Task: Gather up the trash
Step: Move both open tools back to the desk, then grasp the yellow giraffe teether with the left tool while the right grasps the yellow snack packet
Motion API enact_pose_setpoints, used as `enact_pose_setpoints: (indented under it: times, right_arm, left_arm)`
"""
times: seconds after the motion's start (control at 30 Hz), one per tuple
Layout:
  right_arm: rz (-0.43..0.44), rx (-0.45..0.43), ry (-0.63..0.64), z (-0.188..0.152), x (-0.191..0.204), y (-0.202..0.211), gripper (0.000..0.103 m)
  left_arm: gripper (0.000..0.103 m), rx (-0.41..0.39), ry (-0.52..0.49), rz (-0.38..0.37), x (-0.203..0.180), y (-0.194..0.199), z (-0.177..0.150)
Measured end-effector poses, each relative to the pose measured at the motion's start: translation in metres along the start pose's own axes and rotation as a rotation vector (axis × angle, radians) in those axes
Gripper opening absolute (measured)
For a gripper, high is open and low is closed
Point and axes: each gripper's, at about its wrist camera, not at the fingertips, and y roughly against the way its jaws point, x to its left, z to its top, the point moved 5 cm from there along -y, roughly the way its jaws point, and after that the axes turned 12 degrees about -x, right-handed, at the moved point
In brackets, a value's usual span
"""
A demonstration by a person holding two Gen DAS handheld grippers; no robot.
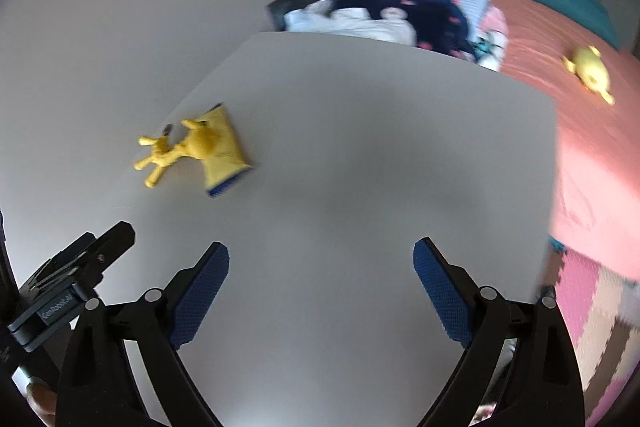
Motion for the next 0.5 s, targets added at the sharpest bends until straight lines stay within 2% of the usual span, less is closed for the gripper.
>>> enact_pose_setpoints:
  times: [0.13, 0.2, 0.27, 0.43, 0.5]
  right_arm:
    - [0.037, 0.017, 0.077, 0.011, 0.038, -0.031, 0.092]
    - [0.040, 0.026, 0.121, 0.015, 0.052, -0.043, 0.081]
    - [0.040, 0.045, 0.175, 0.018, 0.066, -0.059, 0.075]
    - [0.026, 0.068, 0.261, 0.023, 0.087, -0.092, 0.072]
    - [0.010, 0.081, 0.293, 0.025, 0.092, -0.107, 0.066]
  left_arm:
    - [0.097, 0.004, 0.096, 0.067, 0.035, -0.013, 0.011]
    - [0.097, 0.010, 0.138, 0.108, 0.047, -0.018, 0.016]
    - [0.096, 0.019, 0.198, 0.135, 0.057, -0.025, 0.022]
    - [0.096, 0.043, 0.286, 0.158, 0.059, -0.036, 0.031]
    - [0.096, 0.050, 0.294, 0.178, 0.057, -0.039, 0.033]
